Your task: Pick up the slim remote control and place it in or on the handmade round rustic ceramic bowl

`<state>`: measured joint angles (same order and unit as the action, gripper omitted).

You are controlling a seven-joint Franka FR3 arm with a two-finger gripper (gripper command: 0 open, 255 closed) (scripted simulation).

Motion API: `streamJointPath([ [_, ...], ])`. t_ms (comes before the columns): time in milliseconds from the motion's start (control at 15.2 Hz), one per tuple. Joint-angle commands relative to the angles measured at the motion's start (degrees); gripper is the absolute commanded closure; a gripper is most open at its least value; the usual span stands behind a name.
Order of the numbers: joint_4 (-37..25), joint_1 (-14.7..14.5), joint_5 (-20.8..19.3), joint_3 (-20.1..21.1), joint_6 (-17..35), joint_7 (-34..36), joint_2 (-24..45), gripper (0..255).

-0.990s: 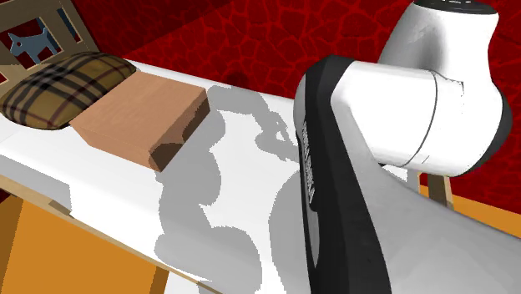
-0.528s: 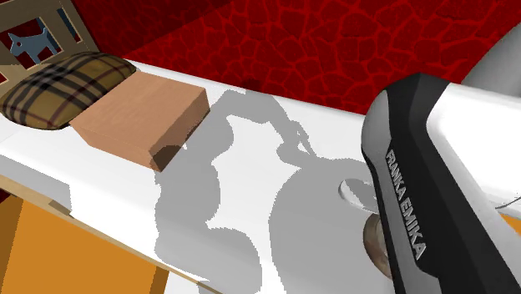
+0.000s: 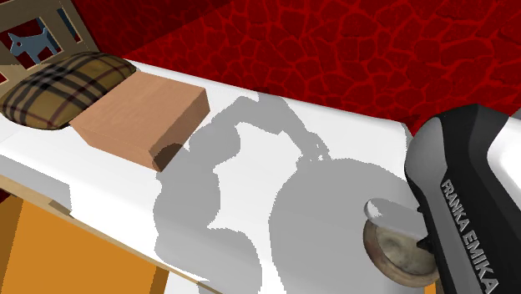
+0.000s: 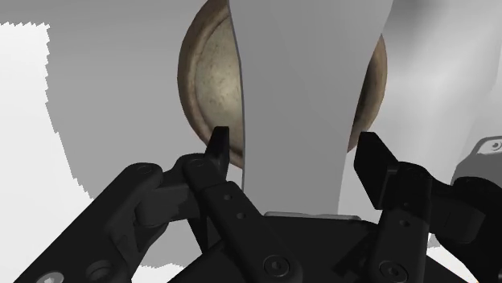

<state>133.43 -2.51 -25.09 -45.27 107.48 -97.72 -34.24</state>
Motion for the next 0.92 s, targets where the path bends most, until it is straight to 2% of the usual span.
streamJointPath([
  [0,1.22,0.00,-0.35,-0.78,1.67,-0.05,0.34,255],
  [528,5.75,-0.32,-1.50,-3.75,8.22,0.06,2.23,255],
  [858,5.91,-0.35,-1.54,-3.88,8.47,0.05,2.32,255],
])
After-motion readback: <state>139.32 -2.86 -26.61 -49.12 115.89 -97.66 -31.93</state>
